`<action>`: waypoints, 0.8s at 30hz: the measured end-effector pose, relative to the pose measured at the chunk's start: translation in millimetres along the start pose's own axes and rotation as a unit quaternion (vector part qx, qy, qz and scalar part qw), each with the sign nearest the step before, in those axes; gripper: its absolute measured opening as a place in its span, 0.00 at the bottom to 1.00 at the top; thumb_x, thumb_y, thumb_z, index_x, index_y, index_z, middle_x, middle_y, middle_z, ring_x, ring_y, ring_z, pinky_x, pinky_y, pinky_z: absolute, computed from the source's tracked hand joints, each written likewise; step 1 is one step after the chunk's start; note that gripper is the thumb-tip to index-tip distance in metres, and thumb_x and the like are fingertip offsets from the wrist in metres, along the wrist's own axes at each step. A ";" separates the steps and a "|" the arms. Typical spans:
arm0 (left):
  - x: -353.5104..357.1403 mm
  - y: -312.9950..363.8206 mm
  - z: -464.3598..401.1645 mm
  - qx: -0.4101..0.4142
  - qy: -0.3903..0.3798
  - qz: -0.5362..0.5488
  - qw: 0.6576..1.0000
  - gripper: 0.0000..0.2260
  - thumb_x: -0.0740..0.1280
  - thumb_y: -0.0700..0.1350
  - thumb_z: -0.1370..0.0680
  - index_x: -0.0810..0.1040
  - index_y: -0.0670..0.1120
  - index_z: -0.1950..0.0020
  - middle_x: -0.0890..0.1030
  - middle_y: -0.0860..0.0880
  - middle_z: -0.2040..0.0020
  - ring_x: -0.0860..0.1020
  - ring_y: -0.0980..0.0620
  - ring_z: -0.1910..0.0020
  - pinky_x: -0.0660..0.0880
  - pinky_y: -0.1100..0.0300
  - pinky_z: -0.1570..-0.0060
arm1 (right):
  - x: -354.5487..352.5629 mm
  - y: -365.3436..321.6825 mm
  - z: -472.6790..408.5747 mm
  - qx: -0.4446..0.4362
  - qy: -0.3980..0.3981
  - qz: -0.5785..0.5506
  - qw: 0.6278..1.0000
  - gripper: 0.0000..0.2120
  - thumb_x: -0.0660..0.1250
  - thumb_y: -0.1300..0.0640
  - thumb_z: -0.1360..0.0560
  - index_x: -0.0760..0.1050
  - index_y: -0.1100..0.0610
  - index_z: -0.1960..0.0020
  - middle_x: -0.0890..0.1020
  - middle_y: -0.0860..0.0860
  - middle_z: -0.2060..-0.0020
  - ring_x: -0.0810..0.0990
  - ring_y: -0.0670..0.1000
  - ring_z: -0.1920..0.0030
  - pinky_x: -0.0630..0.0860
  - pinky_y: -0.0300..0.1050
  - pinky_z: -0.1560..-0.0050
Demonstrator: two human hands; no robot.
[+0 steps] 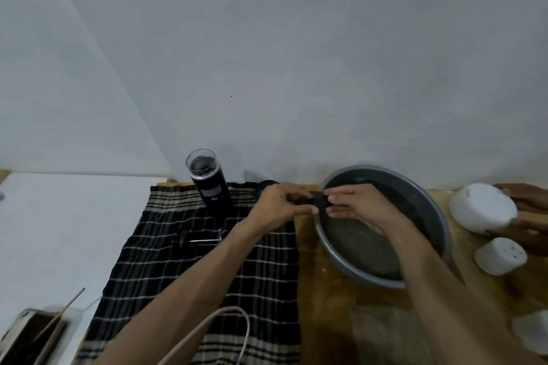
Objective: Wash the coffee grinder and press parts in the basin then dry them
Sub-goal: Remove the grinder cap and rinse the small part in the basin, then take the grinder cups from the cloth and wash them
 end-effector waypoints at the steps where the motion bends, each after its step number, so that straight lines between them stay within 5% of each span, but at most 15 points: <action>1: -11.6 -13.4 10.8 -0.032 0.001 -0.019 0.999 0.17 0.84 0.53 0.33 0.87 0.51 0.48 0.86 0.53 0.50 0.84 0.57 0.51 0.80 0.61 0.49 | 17.3 6.3 -6.8 0.010 -0.015 0.030 0.999 0.12 0.67 0.71 0.22 0.79 0.67 0.39 0.84 0.66 0.54 0.86 0.56 0.61 0.85 0.44 0.59; 5: -35.1 -54.3 45.4 -0.094 0.001 -0.107 0.990 0.25 0.84 0.54 0.35 0.81 0.49 0.43 0.84 0.49 0.53 0.83 0.52 0.56 0.81 0.53 0.53 | 72.9 39.7 -30.6 0.064 -0.023 0.108 0.992 0.16 0.68 0.71 0.23 0.73 0.62 0.37 0.84 0.65 0.51 0.88 0.58 0.59 0.84 0.45 0.61; 9: -35.0 -84.5 73.4 -0.140 -0.026 -0.173 0.975 0.33 0.83 0.47 0.32 0.77 0.43 0.30 0.83 0.44 0.39 0.82 0.46 0.41 0.73 0.65 0.46 | 112.3 82.8 -47.1 0.138 -0.024 0.146 0.979 0.13 0.68 0.71 0.22 0.74 0.65 0.39 0.84 0.63 0.52 0.86 0.56 0.61 0.84 0.45 0.63; 13: -13.6 -115.6 85.4 -0.178 -0.064 -0.233 0.954 0.26 0.81 0.47 0.31 0.80 0.42 0.36 0.83 0.42 0.40 0.81 0.43 0.40 0.75 0.56 0.43 | 127.9 120.3 -57.3 0.176 0.002 0.186 0.967 0.12 0.69 0.71 0.23 0.78 0.63 0.41 0.83 0.60 0.57 0.85 0.54 0.65 0.84 0.45 0.66; 17: 8.1 -142.4 88.7 -0.214 -0.081 -0.270 0.935 0.28 0.80 0.50 0.30 0.77 0.41 0.34 0.79 0.41 0.37 0.78 0.42 0.37 0.76 0.52 0.40 | 133.8 146.4 -62.6 0.195 0.020 0.219 0.956 0.09 0.67 0.68 0.21 0.78 0.60 0.43 0.82 0.58 0.54 0.87 0.57 0.55 0.85 0.51 0.53; 24: 17.0 -143.5 92.8 -0.213 -0.125 -0.302 0.921 0.26 0.76 0.49 0.25 0.76 0.41 0.31 0.74 0.40 0.33 0.79 0.39 0.38 0.78 0.48 0.39 | 129.0 147.3 -57.4 0.252 -0.024 0.255 0.933 0.10 0.65 0.64 0.19 0.76 0.63 0.38 0.83 0.58 0.51 0.84 0.55 0.53 0.85 0.52 0.49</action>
Point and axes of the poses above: each hand's wrist, its own z-axis away from the middle knuckle, its own x-axis out of the palm, y = z × x, the point moved 3 cm from there along -z, towards the middle knuckle
